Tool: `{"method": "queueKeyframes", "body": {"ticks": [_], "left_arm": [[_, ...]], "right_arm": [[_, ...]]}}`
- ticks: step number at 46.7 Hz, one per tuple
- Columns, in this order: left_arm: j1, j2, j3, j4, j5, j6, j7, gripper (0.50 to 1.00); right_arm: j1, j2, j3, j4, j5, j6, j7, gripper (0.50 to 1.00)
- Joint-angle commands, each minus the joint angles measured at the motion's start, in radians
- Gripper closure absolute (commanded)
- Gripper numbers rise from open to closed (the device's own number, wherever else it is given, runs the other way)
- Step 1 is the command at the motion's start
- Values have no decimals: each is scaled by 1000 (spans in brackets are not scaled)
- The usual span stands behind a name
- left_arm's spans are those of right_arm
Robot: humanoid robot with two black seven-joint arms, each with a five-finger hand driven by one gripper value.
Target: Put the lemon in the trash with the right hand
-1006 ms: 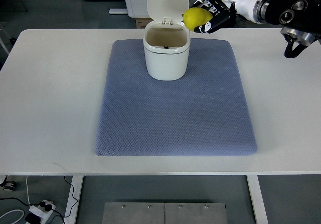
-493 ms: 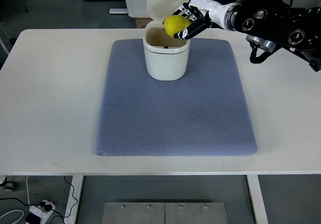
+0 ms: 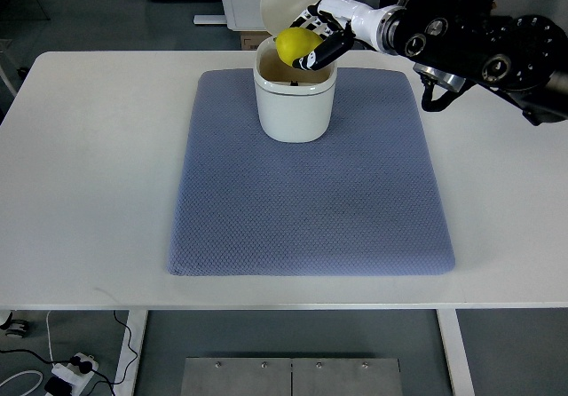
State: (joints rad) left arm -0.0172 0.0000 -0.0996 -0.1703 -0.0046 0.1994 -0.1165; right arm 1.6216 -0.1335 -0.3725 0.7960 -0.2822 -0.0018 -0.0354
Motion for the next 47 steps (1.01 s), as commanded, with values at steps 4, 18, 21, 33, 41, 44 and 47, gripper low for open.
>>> {"method": "queueKeyframes", "body": {"ticks": [4, 18, 21, 33, 41, 44, 47], "left_arm": [[0, 0, 0, 0, 0, 0, 0, 500], [-1, 0, 0, 0, 0, 0, 0, 500], [-1, 0, 0, 0, 0, 0, 0, 500], [-1, 0, 0, 0, 0, 0, 0, 500], [-1, 0, 0, 0, 0, 0, 0, 500], [0, 0, 0, -1, 0, 0, 0, 500], [0, 0, 0, 0, 0, 0, 0, 500]], "right_arm": [[1, -1, -2, 2, -2, 0, 0, 718], [0, -1, -3, 2, -2, 0, -1, 622], [1, -3, -3, 2, -2, 0, -1, 580], [3, -9, -6, 8, -2, 2, 0, 509], [14, -21, -37, 22, -2, 8, 0, 500], [15, -40, -40, 45, -2, 9, 0, 500], [21, -58, -40, 66, -3, 9, 2, 500]]}}
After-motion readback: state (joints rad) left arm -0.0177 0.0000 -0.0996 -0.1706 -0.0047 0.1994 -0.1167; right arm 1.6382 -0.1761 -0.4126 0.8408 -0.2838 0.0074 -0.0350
